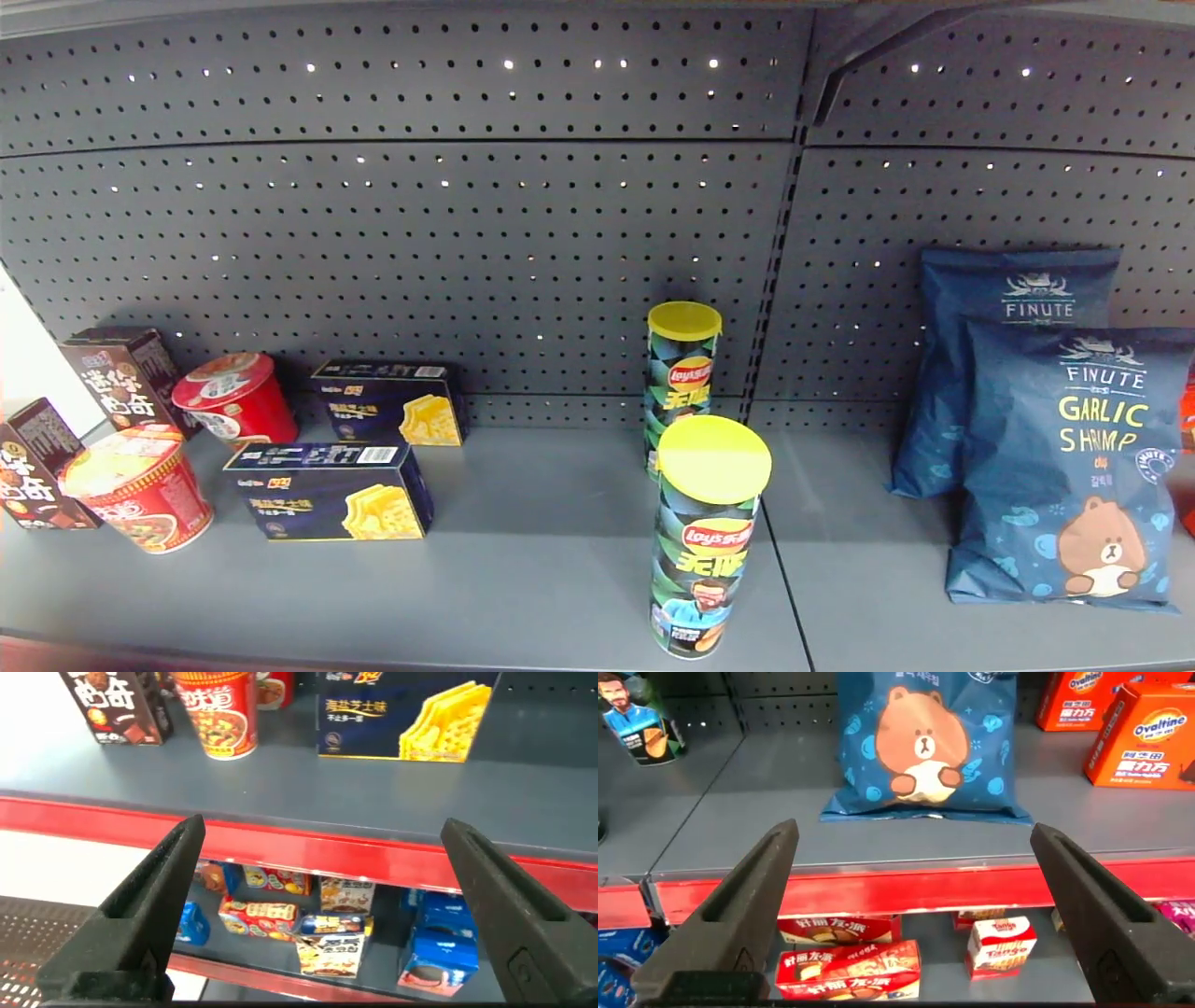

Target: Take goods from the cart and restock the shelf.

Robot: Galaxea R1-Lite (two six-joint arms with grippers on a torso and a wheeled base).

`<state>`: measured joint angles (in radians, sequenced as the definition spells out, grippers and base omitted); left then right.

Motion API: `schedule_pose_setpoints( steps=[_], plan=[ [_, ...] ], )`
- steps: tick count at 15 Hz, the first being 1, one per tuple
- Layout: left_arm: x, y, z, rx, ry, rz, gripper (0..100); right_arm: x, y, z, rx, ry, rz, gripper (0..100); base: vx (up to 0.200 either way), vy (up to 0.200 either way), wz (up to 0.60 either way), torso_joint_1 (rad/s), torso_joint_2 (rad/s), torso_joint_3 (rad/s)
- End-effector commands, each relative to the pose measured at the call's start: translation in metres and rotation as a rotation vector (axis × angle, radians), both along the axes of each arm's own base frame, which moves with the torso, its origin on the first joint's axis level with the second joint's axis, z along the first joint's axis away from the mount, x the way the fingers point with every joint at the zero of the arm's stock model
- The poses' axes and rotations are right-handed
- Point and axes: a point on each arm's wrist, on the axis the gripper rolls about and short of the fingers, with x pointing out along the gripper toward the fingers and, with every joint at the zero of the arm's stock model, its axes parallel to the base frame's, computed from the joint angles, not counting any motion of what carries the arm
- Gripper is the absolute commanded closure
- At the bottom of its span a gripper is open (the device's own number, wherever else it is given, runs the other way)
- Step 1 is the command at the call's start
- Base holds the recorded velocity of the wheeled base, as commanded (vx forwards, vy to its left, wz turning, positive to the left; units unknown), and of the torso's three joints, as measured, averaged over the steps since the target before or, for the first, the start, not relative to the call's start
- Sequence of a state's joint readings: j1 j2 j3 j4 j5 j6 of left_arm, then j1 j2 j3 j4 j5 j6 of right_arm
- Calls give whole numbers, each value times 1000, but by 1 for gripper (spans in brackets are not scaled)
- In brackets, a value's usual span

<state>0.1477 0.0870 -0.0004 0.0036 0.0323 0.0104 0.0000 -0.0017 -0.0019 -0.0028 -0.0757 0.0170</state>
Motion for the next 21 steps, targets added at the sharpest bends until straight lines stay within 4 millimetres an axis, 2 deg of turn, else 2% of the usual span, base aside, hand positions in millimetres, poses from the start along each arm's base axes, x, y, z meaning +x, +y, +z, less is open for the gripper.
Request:
schedule_pose_setpoints(
  steps=[1,6,7,8,13,20,21],
  plan=[
    [0,0,0,-1,5,-2,0,0,0,0,0,2,1,0,0,0,0,0,0,0],
    [1,-1,0,2,5,-81,0,0,0,0,0,2,-1,0,0,0,0,0,0,0],
    [0,1,0,-1,0,-217,0,0,0,0,0,2,-1,0,0,0,0,0,0,0],
    [-1,2,0,3,-7,-260,0,0,0,0,0,2,1,0,0,0,0,0,0,0],
    [-7,2,-2,23,-82,-150,0,0,0,0,0,2,1,0,0,0,0,0,0,0],
    [-7,2,-2,35,-81,-158,0,0,0,0,0,2,1,0,0,0,0,0,0,0],
    [-7,2,-2,29,-82,-161,0,0,0,0,0,2,1,0,-200,0,0,2,2,2]
  ],
)
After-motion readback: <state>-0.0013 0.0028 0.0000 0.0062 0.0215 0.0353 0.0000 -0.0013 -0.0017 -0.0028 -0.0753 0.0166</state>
